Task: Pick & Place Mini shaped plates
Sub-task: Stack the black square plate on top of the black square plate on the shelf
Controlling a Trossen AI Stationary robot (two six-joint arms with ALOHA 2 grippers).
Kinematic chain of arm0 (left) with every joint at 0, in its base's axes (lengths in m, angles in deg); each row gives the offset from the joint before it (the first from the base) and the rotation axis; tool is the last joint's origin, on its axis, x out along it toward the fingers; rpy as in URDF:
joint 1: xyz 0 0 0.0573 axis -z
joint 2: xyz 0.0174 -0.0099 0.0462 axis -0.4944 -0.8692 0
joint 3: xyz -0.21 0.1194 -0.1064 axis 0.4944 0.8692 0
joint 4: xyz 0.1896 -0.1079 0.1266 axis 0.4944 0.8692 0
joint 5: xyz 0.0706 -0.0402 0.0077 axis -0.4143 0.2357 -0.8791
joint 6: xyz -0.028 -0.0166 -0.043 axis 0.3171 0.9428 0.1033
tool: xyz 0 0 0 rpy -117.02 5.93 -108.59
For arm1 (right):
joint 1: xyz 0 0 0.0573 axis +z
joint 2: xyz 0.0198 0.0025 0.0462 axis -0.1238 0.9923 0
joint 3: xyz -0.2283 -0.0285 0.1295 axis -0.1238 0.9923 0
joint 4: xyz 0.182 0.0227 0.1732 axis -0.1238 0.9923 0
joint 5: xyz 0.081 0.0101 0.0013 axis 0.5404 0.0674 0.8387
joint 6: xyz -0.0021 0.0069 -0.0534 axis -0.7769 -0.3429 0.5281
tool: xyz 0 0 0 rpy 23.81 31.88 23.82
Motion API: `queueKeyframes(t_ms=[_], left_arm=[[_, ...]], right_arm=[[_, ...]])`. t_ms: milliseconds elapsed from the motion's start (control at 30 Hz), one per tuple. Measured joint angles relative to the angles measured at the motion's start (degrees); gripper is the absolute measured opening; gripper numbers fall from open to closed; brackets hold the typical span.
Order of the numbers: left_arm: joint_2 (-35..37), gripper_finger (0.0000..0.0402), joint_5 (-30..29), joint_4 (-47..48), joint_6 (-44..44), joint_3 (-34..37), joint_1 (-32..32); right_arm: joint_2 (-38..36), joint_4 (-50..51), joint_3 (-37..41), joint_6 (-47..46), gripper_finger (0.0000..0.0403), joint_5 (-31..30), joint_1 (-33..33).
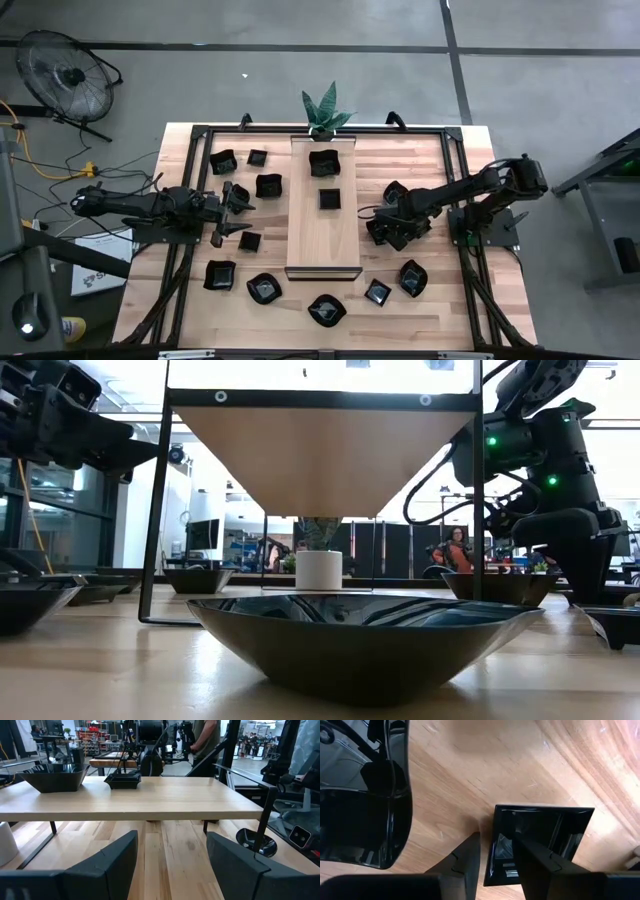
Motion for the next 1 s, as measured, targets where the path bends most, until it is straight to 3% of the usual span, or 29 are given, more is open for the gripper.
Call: queueKeyframes(t_ms=[500,1000], left_arm=[[-0.01,0.0234,0.00,0.02,0.01,0.00,0.02],[0.00,0.0234,0.00,0.02,0.02,0.00,0.00]], right_arm=[[-0.04,0.28,-0.02,0.02,0.0006,-0.09,0.00],[-2.01,3.93,-1.87,-0.17,0.0003,1.58,0.07]])
